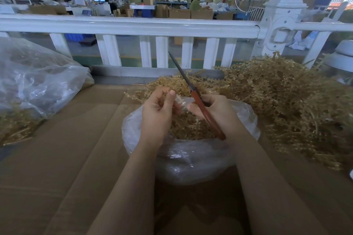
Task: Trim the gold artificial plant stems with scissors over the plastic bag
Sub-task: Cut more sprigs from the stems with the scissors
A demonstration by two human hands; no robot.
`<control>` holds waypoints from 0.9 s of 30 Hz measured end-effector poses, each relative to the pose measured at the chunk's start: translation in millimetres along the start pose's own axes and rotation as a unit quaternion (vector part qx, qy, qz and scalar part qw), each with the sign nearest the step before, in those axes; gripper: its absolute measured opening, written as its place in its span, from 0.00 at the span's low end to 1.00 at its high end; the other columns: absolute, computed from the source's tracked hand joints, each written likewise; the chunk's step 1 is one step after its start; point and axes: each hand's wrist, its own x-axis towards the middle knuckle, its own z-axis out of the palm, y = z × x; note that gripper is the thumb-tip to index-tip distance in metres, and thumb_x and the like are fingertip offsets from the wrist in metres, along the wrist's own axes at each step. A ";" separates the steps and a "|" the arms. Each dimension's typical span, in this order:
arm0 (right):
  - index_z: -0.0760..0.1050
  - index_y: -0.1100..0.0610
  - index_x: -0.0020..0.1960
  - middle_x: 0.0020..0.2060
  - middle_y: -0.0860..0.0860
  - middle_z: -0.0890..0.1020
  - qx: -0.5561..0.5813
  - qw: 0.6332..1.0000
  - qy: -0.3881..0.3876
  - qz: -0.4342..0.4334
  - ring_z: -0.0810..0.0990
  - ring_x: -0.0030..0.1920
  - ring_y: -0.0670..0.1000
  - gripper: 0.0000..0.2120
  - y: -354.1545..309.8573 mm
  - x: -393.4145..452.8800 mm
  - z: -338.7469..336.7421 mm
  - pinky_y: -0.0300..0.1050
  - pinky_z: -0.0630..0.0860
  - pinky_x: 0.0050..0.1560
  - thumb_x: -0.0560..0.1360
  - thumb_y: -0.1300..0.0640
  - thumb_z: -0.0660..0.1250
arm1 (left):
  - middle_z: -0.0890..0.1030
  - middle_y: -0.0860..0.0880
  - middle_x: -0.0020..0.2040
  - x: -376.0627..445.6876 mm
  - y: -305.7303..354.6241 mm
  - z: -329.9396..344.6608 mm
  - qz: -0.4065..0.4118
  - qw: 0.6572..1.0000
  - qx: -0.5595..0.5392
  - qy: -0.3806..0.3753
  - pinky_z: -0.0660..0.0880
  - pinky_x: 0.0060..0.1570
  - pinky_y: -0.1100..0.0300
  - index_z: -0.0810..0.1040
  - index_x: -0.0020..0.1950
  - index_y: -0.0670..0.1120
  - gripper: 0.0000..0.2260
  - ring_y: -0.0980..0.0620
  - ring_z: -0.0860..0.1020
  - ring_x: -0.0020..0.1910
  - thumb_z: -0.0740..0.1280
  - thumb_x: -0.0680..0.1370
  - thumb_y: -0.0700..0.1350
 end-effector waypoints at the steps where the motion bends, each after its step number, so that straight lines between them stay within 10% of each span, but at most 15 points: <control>1: 0.83 0.53 0.39 0.28 0.44 0.82 0.003 1.000 -0.002 0.002 0.78 0.27 0.40 0.06 -0.6 0.2 -0.1 0.30 0.72 0.30 0.73 0.54 0.77 | 0.80 0.46 0.35 -0.5 1.1 0.2 -0.002 1.000 -0.003 -0.010 0.80 0.40 0.53 0.78 0.50 0.43 0.05 0.50 0.80 0.35 0.64 0.83 0.42; 11: 0.78 0.56 0.43 0.23 0.46 0.73 0.149 0.987 0.044 0.038 0.68 0.20 0.43 0.06 -1.0 -1.6 -6.2 0.34 0.65 0.21 0.77 0.57 0.73 | 0.81 0.40 0.59 1.7 3.0 -7.9 -0.138 0.988 -0.038 -0.064 0.79 0.58 0.50 0.77 0.62 0.49 0.26 0.42 0.82 0.56 0.79 0.66 0.50; 15: 0.75 0.56 0.40 0.25 0.47 0.71 0.204 0.978 0.046 0.017 0.66 0.22 0.44 0.10 0.4 -4.1 -10.3 0.36 0.63 0.22 0.79 0.58 0.70 | 0.86 0.44 0.43 1.6 1.8 -6.6 -0.137 0.985 -0.063 -0.089 0.80 0.46 0.57 0.84 0.48 0.45 0.02 0.49 0.84 0.42 0.73 0.76 0.40; 27: 0.77 0.56 0.42 0.25 0.46 0.73 0.204 0.978 0.041 0.007 0.66 0.24 0.46 0.08 3.7 -1.8 -10.5 0.38 0.63 0.24 0.78 0.55 0.72 | 0.84 0.48 0.34 3.8 5.5 -8.5 -0.170 0.960 -0.185 -0.124 0.73 0.32 0.63 0.83 0.40 0.43 0.08 0.54 0.78 0.30 0.71 0.72 0.47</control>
